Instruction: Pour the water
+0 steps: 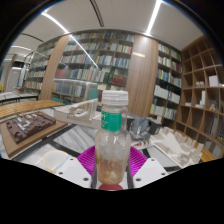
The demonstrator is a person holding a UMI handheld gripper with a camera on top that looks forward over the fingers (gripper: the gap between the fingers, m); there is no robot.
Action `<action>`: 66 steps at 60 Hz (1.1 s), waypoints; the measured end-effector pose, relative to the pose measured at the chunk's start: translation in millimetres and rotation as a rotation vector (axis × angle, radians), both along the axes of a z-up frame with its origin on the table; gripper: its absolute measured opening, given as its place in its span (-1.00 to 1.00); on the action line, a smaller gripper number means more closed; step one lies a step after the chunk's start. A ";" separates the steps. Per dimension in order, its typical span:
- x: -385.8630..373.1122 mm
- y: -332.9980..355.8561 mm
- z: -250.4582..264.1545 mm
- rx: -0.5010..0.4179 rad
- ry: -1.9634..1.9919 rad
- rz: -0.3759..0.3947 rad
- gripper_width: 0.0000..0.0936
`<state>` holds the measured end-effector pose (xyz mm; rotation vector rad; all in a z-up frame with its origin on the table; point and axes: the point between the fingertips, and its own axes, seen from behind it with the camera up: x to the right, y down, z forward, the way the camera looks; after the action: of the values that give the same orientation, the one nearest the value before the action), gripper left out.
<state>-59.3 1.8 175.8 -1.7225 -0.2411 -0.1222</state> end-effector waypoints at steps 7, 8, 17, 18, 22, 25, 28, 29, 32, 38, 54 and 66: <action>19.8 3.4 -58.6 -0.089 0.060 -0.019 -0.12; 20.9 4.1 -68.9 -0.095 0.058 -0.025 -0.12; 33.1 1.2 -108.0 -0.091 0.087 -0.044 -0.11; 32.3 0.6 -106.5 -0.080 0.100 -0.043 -0.12; 34.4 -1.0 -106.9 -0.082 0.116 -0.048 -0.04; 34.9 -0.1 -105.5 -0.100 0.119 -0.045 0.11; 35.9 -0.1 -108.8 -0.134 0.118 -0.052 0.28; 36.0 -1.5 -111.2 -0.153 0.119 -0.056 0.38; 32.2 -10.3 -111.2 -0.180 0.132 -0.041 0.84; 34.1 -37.9 -101.3 -0.189 0.087 -0.061 0.83; 20.5 -159.7 -52.9 -0.179 0.033 -0.092 0.82; 7.6 -250.7 -27.0 -0.181 0.090 -0.120 0.82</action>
<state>-51.7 -249.0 148.7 -1.9176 -0.0840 -0.1128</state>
